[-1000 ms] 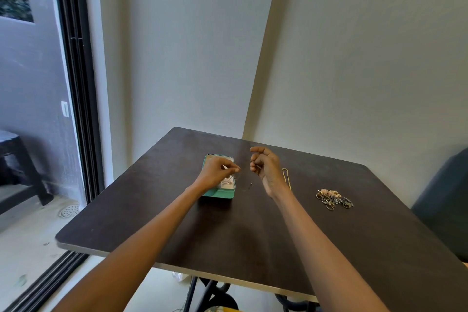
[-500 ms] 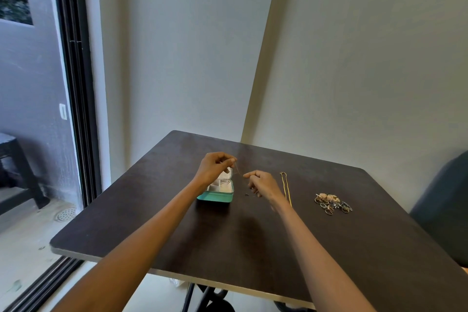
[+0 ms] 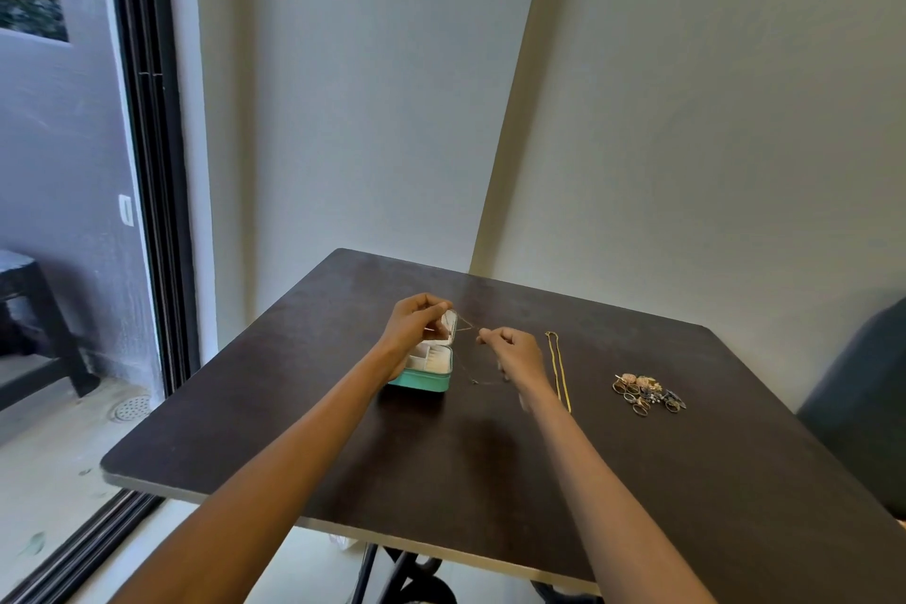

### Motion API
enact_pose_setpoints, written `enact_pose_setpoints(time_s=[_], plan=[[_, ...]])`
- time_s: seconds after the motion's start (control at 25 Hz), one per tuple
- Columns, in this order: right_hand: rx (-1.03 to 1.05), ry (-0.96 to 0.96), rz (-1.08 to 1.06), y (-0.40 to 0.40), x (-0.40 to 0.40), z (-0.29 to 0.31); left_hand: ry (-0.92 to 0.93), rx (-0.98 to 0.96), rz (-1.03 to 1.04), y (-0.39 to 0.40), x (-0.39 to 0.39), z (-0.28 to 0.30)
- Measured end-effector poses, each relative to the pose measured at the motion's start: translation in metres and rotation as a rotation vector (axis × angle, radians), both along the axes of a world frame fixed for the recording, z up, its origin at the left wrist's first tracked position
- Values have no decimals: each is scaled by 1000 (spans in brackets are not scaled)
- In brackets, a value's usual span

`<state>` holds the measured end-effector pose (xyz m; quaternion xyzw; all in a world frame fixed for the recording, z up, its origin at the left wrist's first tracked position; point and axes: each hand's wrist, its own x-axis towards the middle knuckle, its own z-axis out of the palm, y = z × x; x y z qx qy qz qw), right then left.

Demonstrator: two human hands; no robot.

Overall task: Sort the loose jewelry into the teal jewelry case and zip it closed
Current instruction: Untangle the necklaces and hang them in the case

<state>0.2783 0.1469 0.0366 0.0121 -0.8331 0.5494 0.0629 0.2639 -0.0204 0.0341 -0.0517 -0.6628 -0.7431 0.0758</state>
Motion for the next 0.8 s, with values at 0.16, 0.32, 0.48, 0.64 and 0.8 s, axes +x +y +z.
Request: enact_pose_setpoints(time_s=[0.16, 0.32, 0.48, 0.64, 0.8], plan=[[-329, -45, -65, -1, 0, 7, -11, 83, 26, -2, 1, -3], [-674, -100, -79, -4, 3, 11, -27, 129, 20, -5, 2, -8], [-821, -101, -88, -7, 4, 13, -17, 1, -45, -2, 5, -8], [-692, -65, -54, -7, 6, 18, 39, -399, -81, -2, 5, -7], [-570, -44, 74, -8, 11, 20, 141, -642, -147, 5, 1, -10]])
